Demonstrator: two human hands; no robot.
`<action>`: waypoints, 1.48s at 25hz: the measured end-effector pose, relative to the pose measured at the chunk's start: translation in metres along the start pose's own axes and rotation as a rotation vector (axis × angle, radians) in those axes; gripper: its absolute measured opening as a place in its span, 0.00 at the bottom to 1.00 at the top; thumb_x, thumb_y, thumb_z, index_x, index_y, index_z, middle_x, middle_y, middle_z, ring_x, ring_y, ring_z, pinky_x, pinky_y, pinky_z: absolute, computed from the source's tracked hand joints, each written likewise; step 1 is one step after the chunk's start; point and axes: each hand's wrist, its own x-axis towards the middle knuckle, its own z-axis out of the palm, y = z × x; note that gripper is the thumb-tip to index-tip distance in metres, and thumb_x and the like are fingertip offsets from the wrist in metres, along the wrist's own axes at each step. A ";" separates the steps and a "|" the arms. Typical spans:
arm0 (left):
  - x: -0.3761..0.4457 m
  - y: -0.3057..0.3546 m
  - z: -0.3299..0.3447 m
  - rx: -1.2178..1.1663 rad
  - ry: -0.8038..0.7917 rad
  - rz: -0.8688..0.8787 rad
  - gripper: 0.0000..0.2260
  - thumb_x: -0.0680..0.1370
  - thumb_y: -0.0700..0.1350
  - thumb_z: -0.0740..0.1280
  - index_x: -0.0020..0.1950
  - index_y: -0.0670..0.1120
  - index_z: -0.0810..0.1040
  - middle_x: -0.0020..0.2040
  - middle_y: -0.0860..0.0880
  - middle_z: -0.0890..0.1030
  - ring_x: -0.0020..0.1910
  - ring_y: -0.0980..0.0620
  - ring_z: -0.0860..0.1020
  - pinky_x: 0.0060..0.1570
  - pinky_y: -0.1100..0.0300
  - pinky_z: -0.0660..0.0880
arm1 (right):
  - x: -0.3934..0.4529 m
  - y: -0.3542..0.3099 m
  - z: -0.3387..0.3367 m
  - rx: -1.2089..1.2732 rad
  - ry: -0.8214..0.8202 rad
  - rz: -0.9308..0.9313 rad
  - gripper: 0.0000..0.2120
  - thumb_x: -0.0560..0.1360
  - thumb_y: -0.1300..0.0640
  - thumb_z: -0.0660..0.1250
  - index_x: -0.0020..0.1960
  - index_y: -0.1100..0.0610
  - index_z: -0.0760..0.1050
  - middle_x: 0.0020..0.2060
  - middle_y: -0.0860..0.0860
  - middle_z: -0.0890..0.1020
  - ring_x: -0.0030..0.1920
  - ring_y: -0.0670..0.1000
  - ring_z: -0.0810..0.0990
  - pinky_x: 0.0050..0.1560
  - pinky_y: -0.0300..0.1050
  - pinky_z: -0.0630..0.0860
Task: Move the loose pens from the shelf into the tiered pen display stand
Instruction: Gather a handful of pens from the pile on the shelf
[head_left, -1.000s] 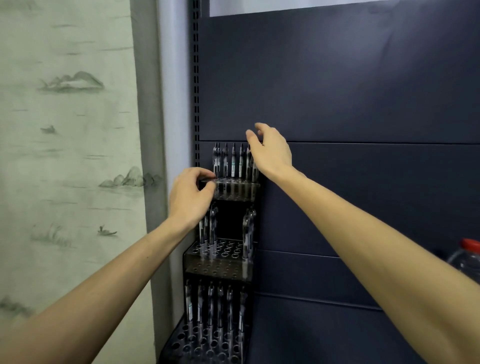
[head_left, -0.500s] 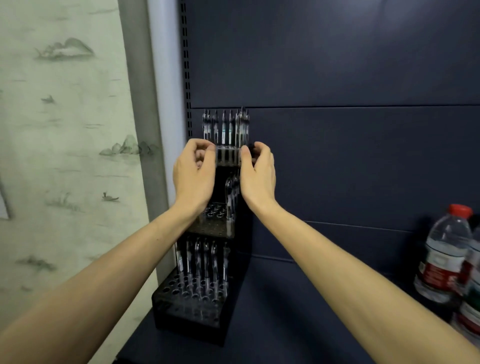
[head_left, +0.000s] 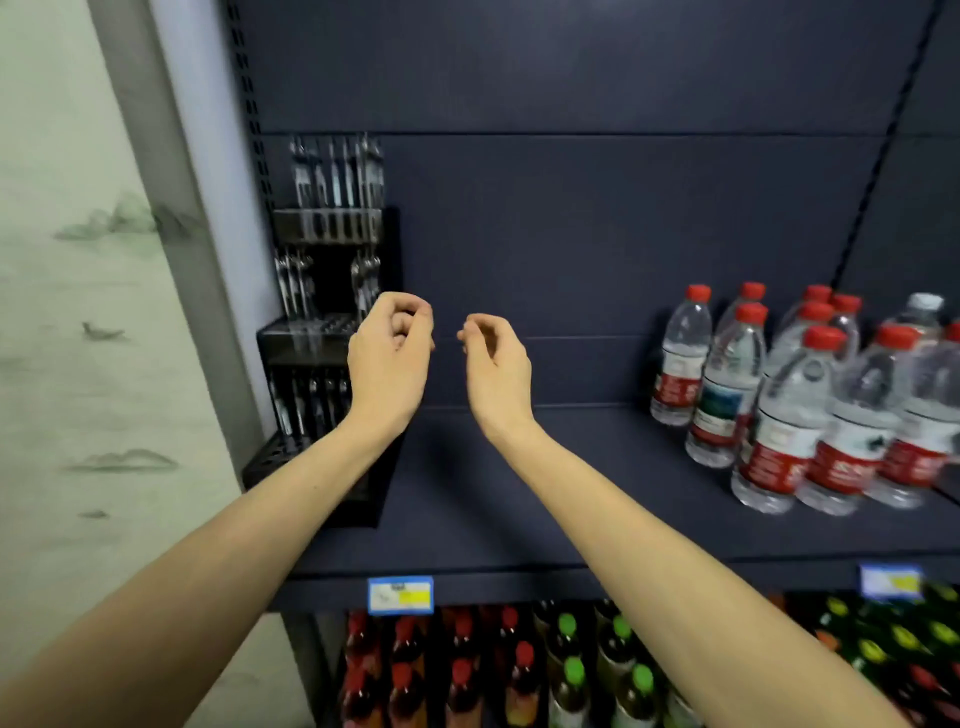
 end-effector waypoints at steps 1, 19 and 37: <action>-0.013 0.002 0.010 -0.014 -0.037 -0.011 0.05 0.83 0.45 0.65 0.50 0.46 0.78 0.31 0.55 0.78 0.30 0.61 0.74 0.39 0.65 0.71 | -0.011 0.002 -0.015 0.002 0.021 0.013 0.12 0.84 0.52 0.61 0.64 0.53 0.77 0.53 0.46 0.84 0.56 0.45 0.81 0.60 0.43 0.76; -0.225 0.103 0.322 -0.334 -0.601 -0.142 0.04 0.77 0.49 0.64 0.49 0.57 0.77 0.38 0.51 0.82 0.34 0.50 0.78 0.37 0.50 0.77 | -0.136 0.067 -0.413 -0.263 0.632 0.029 0.09 0.82 0.53 0.61 0.51 0.48 0.80 0.39 0.48 0.85 0.40 0.54 0.83 0.47 0.59 0.81; -0.438 0.220 0.710 -0.056 -1.106 0.295 0.15 0.83 0.46 0.63 0.70 0.47 0.77 0.67 0.51 0.77 0.64 0.53 0.77 0.64 0.55 0.74 | -0.194 0.139 -0.856 -0.921 0.717 0.364 0.19 0.84 0.48 0.60 0.70 0.55 0.76 0.67 0.52 0.79 0.69 0.53 0.74 0.67 0.51 0.72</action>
